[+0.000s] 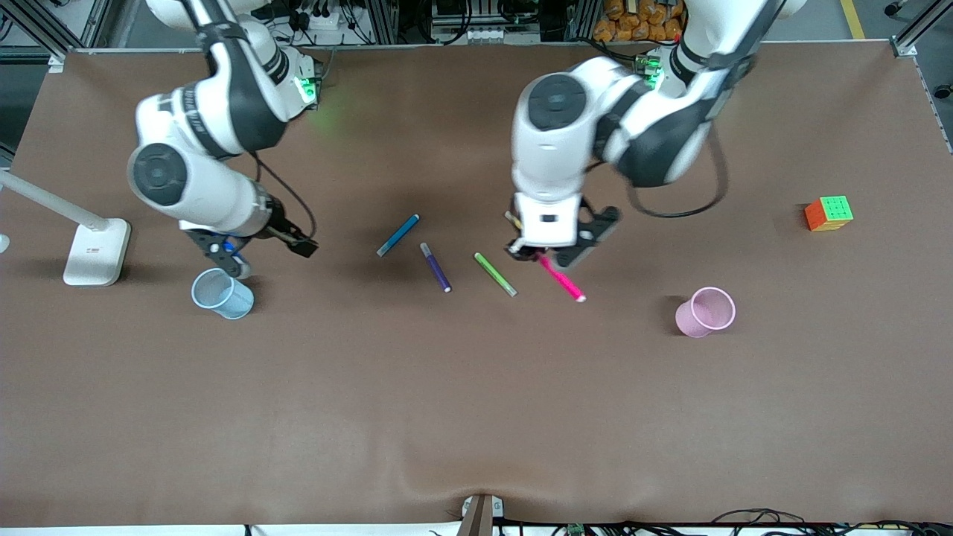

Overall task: Place pink and blue markers in matching cups
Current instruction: 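Carry the pink marker to the pink cup while the right gripper grasps the blue marker, then lower the pink marker into the pink cup and open the left gripper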

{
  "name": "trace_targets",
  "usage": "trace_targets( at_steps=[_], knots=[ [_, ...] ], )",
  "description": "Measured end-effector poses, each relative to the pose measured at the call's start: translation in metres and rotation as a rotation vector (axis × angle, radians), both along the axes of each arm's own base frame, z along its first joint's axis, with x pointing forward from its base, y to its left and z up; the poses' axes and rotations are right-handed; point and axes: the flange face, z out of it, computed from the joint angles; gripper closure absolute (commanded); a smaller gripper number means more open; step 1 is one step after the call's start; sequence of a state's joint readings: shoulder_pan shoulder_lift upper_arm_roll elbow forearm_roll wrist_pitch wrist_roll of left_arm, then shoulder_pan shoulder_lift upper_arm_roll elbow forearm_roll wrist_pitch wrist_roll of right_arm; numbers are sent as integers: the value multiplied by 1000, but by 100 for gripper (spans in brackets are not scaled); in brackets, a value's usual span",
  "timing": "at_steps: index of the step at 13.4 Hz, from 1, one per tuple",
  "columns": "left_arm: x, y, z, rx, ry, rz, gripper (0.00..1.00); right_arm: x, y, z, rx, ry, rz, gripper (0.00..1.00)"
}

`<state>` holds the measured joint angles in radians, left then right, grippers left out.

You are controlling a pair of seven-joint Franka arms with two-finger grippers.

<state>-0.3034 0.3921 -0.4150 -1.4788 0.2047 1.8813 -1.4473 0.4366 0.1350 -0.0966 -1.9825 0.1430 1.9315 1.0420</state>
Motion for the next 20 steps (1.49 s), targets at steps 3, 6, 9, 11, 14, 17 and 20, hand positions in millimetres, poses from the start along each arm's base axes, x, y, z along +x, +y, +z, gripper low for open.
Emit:
trace_targets(
  at_steps=[3,6,9,11,14,17,20],
  knots=[
    [31,80,33,-93,77,-58,100,-8,36,-38,-16,-25,-5,0],
    [62,162,36,-133,116,-149,100,-19,56,-86,-29,-64,-31,0],
    [76,221,29,-155,152,-227,100,-33,74,-129,-39,-98,-50,13],
    [84,258,22,-225,171,-238,100,-45,99,-154,-47,-120,-61,33],
    [94,311,5,-296,198,-260,100,-53,109,-175,-63,-112,-60,35],
    [100,347,-28,-419,254,-229,100,-51,105,-180,-72,-105,-66,36],
    [99,371,-59,-524,344,-185,100,-54,102,-187,-79,-99,-67,43]
  ],
)
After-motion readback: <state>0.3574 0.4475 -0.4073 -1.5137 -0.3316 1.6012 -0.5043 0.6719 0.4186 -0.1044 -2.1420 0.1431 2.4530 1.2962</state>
